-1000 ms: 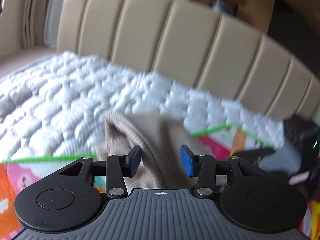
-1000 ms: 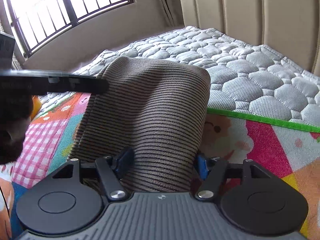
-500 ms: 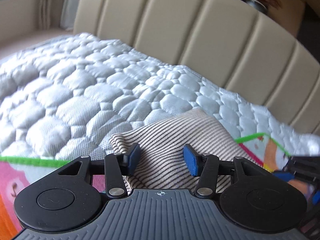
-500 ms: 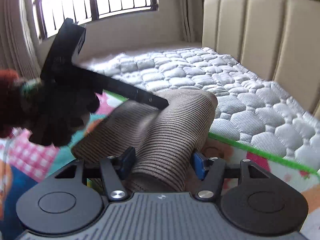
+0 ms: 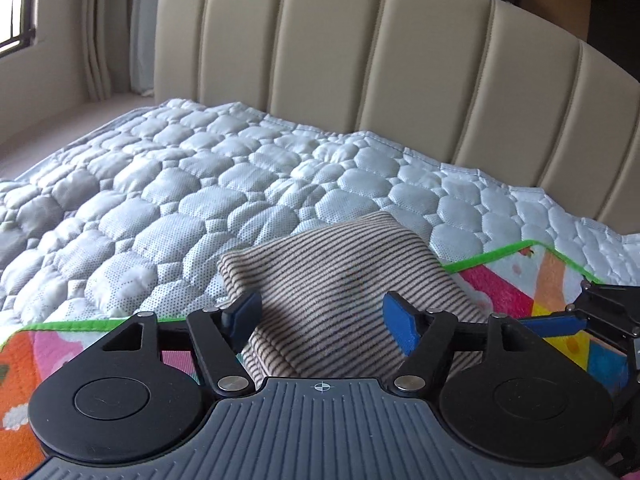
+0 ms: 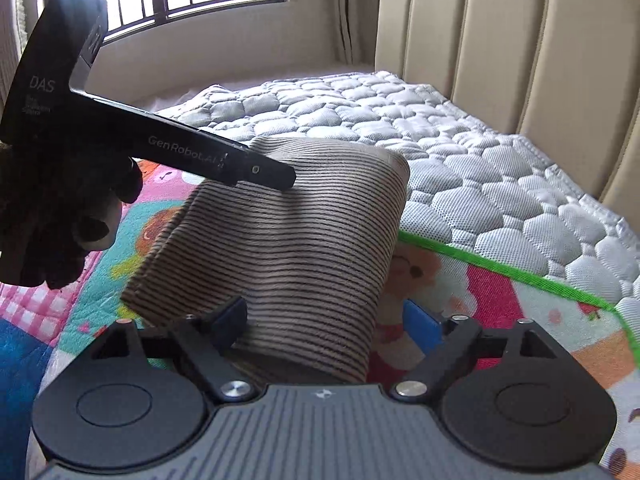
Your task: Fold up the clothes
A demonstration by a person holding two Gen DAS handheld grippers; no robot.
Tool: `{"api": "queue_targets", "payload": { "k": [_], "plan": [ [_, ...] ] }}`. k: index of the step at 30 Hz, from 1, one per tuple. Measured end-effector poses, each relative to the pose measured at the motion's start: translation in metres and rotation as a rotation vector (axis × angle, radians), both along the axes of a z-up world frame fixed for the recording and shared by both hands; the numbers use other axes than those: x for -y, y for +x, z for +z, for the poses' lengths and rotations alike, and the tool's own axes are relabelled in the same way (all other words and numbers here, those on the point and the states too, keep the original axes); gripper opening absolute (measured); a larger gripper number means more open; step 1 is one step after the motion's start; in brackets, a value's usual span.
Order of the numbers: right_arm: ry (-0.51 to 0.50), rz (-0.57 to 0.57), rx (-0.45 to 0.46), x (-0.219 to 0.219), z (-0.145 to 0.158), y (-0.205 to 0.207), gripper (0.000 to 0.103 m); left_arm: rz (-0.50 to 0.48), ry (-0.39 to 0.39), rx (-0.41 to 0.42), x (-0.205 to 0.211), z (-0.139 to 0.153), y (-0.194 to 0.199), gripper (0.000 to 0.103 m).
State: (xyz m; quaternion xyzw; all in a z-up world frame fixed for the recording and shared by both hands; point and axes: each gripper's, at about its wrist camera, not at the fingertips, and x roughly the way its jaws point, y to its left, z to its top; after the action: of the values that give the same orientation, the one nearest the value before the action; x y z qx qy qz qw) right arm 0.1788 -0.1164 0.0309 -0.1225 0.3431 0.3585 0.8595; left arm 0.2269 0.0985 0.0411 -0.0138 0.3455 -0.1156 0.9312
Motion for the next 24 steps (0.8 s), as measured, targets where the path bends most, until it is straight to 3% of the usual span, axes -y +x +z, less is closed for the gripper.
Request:
{"api": "queue_targets", "payload": {
  "k": [5, 12, 20, 24],
  "plan": [
    [0.000, -0.009, 0.029, 0.008, 0.022, -0.025, 0.094, 0.051, -0.024, 0.009, 0.002, 0.019, -0.036, 0.080],
    [0.030, -0.054, 0.053, 0.015, 0.068, -0.060, 0.098, 0.072, -0.031, 0.066, -0.002, 0.056, -0.090, 0.095],
    [0.110, -0.180, 0.031, 0.025, 0.119, -0.079, 0.100, 0.120, -0.058, 0.099, -0.010, 0.108, -0.135, 0.096],
    [0.130, -0.207, 0.033, 0.029, 0.147, -0.091, 0.103, 0.114, -0.032, 0.116, -0.004, 0.143, -0.160, 0.099]
  ]
}}
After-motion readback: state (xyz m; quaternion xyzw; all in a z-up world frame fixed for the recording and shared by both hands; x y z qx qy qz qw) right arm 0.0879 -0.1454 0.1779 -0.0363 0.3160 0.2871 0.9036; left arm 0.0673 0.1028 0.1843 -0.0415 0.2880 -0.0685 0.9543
